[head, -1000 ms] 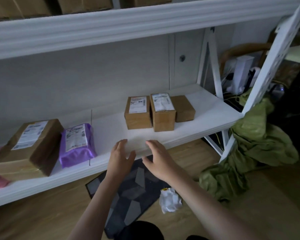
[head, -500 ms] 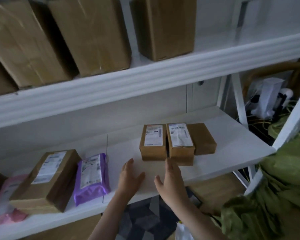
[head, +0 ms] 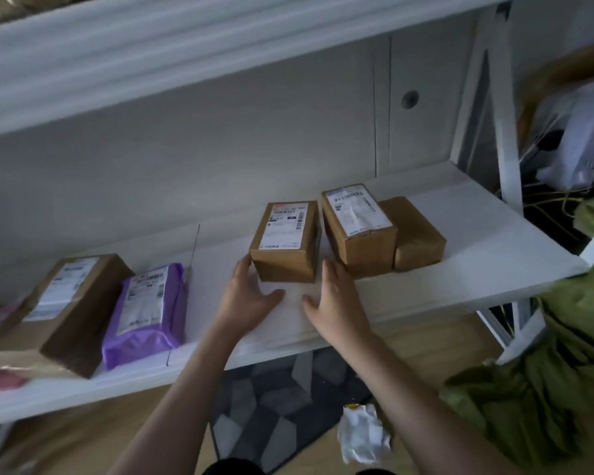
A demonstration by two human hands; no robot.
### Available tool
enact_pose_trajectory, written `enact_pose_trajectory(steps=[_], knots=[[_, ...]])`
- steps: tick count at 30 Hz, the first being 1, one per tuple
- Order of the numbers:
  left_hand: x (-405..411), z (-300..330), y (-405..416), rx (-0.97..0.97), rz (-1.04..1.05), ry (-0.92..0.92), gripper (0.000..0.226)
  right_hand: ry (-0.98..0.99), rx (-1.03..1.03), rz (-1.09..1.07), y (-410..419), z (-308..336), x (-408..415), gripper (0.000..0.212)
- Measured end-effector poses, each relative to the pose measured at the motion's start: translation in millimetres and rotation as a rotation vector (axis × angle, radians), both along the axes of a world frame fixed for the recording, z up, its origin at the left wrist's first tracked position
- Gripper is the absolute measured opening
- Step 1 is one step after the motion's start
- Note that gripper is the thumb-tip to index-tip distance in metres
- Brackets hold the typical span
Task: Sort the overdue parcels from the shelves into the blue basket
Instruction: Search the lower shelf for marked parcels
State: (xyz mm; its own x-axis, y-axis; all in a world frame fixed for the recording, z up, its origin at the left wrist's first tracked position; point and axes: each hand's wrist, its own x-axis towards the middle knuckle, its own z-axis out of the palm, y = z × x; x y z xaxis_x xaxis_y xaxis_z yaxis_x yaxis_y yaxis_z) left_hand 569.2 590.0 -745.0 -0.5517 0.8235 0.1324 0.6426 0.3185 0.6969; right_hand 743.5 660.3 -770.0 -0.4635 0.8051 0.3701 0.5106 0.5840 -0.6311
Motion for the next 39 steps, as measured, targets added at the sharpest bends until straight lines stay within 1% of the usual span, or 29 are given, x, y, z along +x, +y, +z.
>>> enact_pose_trajectory(steps=[2, 4, 6, 9, 10, 12, 13, 15, 16, 17, 20, 22, 24, 26, 29, 32, 36, 39], knots=[[-2.0, 3.9, 8.6, 0.003, -0.025, 0.031, 0.084, -0.014, -0.034, 0.065, 13.5, 5.9, -10.9, 0.078], [-3.8, 4.8, 15.8, 0.027, -0.014, -0.014, 0.084, -0.044, -0.078, 0.101, 29.8, 10.5, -23.0, 0.09], [-4.0, 5.9, 20.2, 0.04, -0.005, -0.083, 0.092, -0.06, -0.145, 0.109, 42.2, 12.8, -33.3, 0.095], [-5.6, 13.6, 24.3, 0.076, -0.016, -0.269, 0.126, -0.108, -0.182, 0.09, 54.2, 14.2, -40.8, 0.085], [-7.8, 16.3, 25.1, 0.079, -0.009, -0.328, 0.13, -0.128, -0.173, 0.084, 55.8, 15.3, -40.7, 0.081], [-9.9, 21.5, 21.7, 0.087, -0.001, -0.353, 0.124, -0.155, -0.151, 0.075, 54.5, 17.0, -39.1, 0.074], [-10.0, 22.2, 18.8, 0.071, -0.006, -0.307, 0.113, -0.156, -0.136, 0.075, 51.2, 17.1, -37.6, 0.072], [-5.2, 24.1, 10.1, 0.022, -0.017, -0.137, 0.071, -0.145, -0.109, 0.087, 44.4, 11.5, -35.3, 0.069], [0.5, 25.1, 3.2, 0.015, -0.027, -0.074, 0.057, -0.127, -0.098, 0.099, 40.5, 8.4, -33.8, 0.068], [5.9, 24.2, -2.6, 0.032, -0.053, -0.033, 0.052, -0.109, -0.093, 0.109, 36.0, 6.8, -31.1, 0.066], [25.3, 25.4, -21.4, 0.105, -0.068, 0.026, 0.053, -0.066, -0.073, 0.125, 20.5, 11.5, -18.4, 0.058], [30.1, 21.4, -32.6, 0.129, -0.055, 0.038, 0.056, -0.067, -0.047, 0.134, 10.5, 13.9, -9.6, 0.057], [29.3, 17.0, -43.9, 0.191, -0.057, 0.056, 0.062, -0.053, -0.001, 0.152, -1.2, 16.7, -2.5, 0.058], [29.6, 15.0, -54.3, 0.294, -0.072, 0.116, 0.065, 0.006, 0.062, 0.181, -13.0, 22.6, 3.8, 0.059], [36.9, 18.3, -68.2, 0.422, -0.058, 0.192, 0.067, 0.051, 0.22, 0.219, -26.1, 33.0, 13.3, 0.068], [43.2, 16.5, -77.6, 0.451, -0.043, 0.182, 0.074, 0.072, 0.313, 0.202, -34.1, 36.7, 19.4, 0.07], [41.3, 13.6, -78.9, 0.429, -0.022, 0.225, 0.076, 0.102, 0.323, 0.215, -35.8, 34.6, 20.9, 0.072], [41.5, 13.4, -79.6, 0.415, -0.004, 0.207, 0.076, 0.079, 0.342, 0.204, -33.3, 34.5, 20.4, 0.071]])
